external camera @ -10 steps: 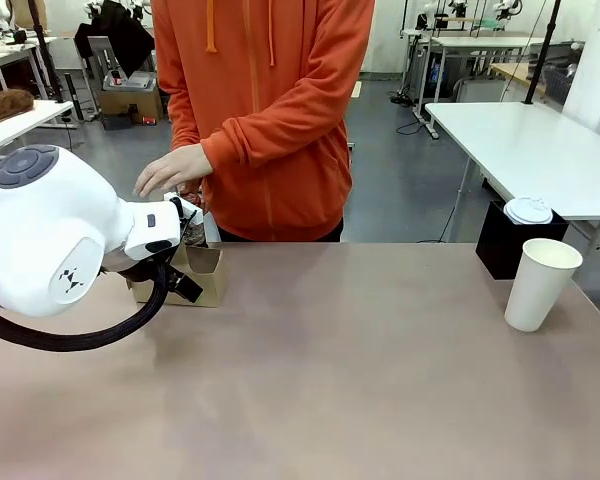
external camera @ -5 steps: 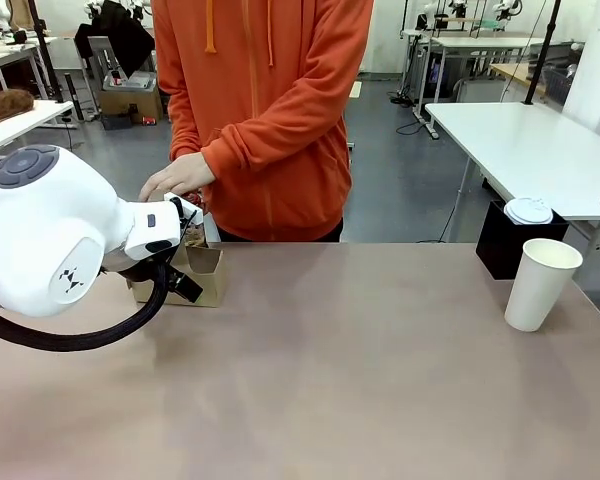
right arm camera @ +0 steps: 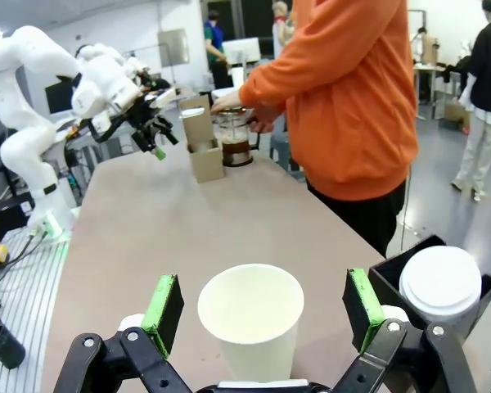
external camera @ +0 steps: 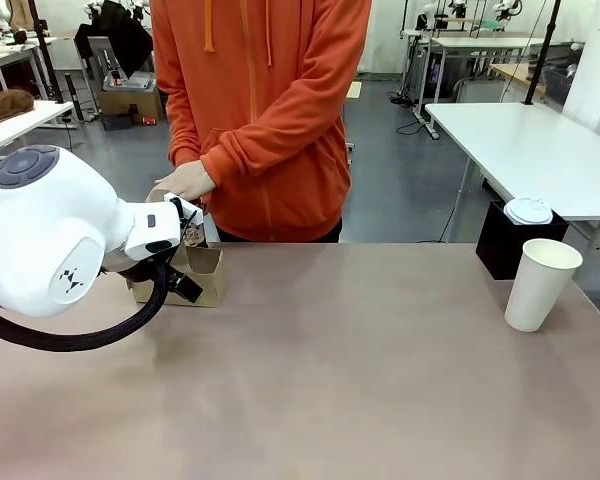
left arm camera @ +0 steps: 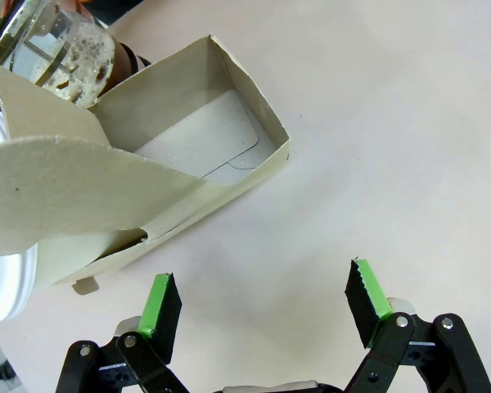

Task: Pour a drink into a cup and package it in a carrier.
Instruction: Pick up the 600 ml Paper Cup and place it in the middle top area of the table, then when a person places the Paper Cup Lid on the 600 ml Paper Cup , lift the 600 ml Paper Cup.

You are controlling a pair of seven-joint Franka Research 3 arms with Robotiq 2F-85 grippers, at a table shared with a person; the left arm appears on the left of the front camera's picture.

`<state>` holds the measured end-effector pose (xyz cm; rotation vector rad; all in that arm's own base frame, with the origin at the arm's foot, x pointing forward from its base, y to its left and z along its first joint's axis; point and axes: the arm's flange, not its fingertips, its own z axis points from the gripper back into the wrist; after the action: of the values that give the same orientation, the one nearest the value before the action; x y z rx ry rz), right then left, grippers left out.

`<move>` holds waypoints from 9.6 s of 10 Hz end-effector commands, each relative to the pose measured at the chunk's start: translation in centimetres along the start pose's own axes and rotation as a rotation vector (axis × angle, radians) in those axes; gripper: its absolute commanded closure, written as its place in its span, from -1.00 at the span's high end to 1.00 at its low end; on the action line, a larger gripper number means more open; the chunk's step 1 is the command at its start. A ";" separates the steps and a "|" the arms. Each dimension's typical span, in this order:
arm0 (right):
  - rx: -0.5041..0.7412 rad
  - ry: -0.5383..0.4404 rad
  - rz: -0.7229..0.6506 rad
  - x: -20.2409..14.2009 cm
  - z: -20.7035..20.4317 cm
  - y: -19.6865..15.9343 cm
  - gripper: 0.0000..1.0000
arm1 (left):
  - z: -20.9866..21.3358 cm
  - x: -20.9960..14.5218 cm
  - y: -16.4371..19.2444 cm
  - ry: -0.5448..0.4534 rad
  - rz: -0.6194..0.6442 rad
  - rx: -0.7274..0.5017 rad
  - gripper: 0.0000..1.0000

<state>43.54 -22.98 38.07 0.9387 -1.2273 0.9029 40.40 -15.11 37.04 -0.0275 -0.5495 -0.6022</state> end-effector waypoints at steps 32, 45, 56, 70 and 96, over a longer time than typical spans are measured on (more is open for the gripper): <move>-0.072 -0.122 -0.041 -14.2 -11.3 0.9 0.60 | 0.0 0.0 0.0 0.000 0.000 -0.001 1.00; -0.231 -0.173 -0.097 -5.0 -39.5 1.1 0.60 | 0.0 0.0 0.0 0.000 0.000 -0.001 1.00; -0.224 -0.142 -0.100 -6.9 -40.3 -0.5 0.60 | 0.0 0.0 0.0 0.000 0.000 -0.001 1.00; -0.224 -0.142 -0.100 -6.9 -40.3 -0.5 0.60 | 0.0 0.0 0.0 0.000 0.000 -0.001 1.00; -0.224 -0.142 -0.100 -6.9 -40.3 -0.5 0.60 | 0.0 0.0 0.0 0.000 0.000 -0.001 1.00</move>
<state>57.07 13.90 27.27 0.8846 -1.3554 0.6129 40.40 -15.11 37.03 -0.0271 -0.5490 -0.6021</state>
